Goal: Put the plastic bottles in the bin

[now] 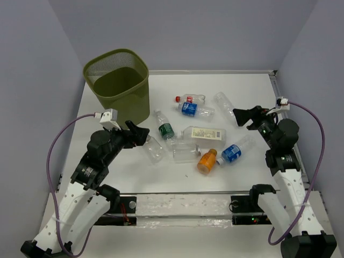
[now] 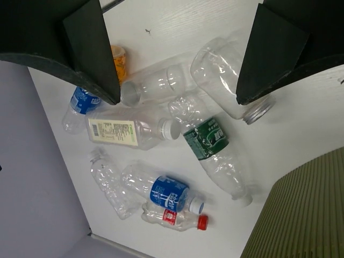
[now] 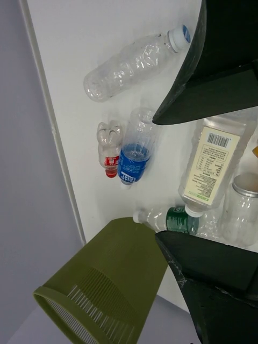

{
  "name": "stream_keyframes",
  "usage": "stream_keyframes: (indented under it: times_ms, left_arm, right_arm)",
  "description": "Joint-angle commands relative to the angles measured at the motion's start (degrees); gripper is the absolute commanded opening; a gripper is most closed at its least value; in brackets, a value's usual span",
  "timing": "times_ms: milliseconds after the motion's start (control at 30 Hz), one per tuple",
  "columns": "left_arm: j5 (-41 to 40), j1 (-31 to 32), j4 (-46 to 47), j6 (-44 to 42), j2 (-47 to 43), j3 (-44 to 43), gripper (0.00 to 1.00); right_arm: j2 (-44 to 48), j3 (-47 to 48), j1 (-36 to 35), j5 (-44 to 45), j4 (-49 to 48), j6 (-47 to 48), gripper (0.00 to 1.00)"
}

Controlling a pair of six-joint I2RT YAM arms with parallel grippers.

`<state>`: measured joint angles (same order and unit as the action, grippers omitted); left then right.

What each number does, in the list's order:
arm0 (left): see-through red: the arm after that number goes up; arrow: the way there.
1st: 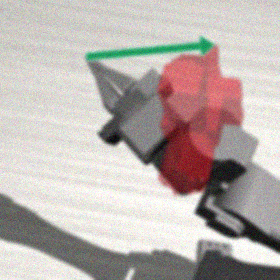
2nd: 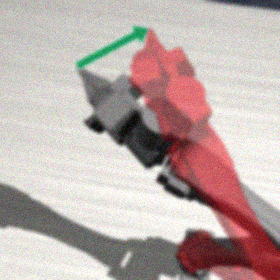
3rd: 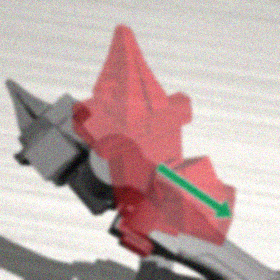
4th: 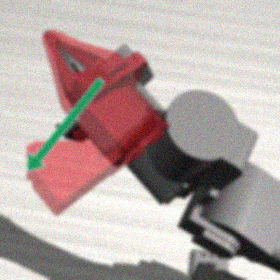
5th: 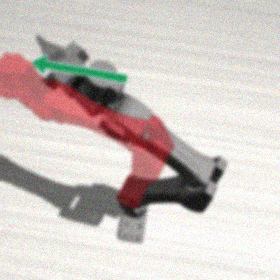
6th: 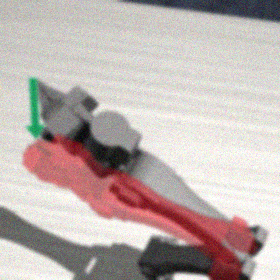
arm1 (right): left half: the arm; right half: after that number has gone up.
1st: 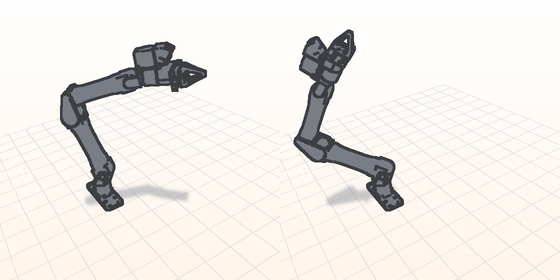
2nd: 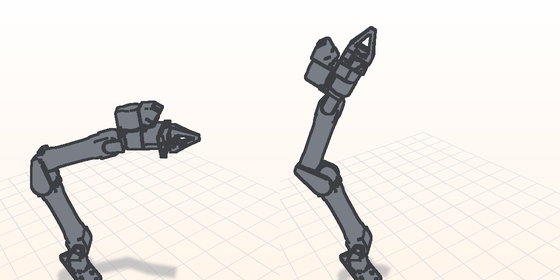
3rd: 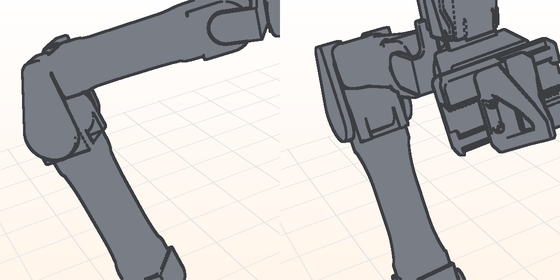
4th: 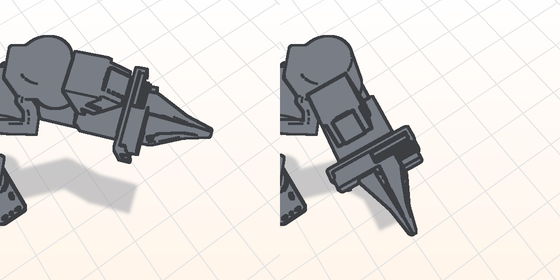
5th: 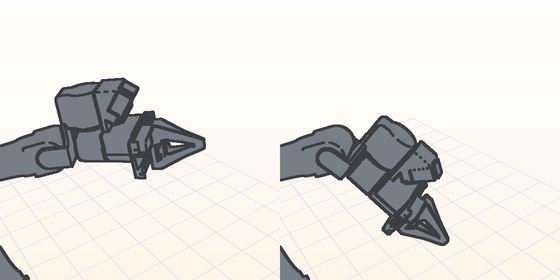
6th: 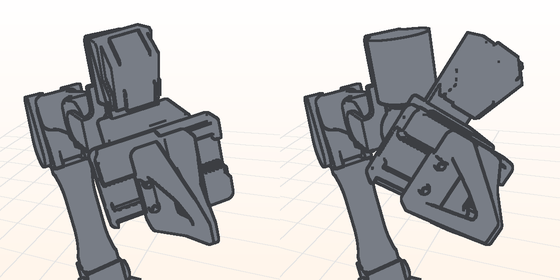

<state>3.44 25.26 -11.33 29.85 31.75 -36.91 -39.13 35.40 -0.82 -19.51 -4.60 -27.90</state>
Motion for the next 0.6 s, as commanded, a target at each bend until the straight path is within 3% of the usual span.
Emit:
stream_keyframes:
  times_ms: [0,200,367,567]
  left_arm:
    - [-1.06,-0.29,-5.09,2.23,0.51,-1.94,0.99]
    - [0.33,-0.29,-8.45,5.22,7.09,-0.98,0.99]
    - [1.83,-0.29,-5.99,7.85,15.70,1.83,0.99]
    - [-1.24,-0.03,1.30,12.59,19.58,5.87,0.99]
  right_arm:
    - [-0.15,0.64,0.20,-1.59,-1.73,-0.05,0.85]
    - [-2.35,0.81,0.20,-2.20,-1.82,-0.05,0.85]
    - [-3.32,0.90,0.20,-3.34,-1.73,-0.14,0.85]
    - [-4.10,0.81,0.20,-4.31,-1.81,-0.22,0.85]
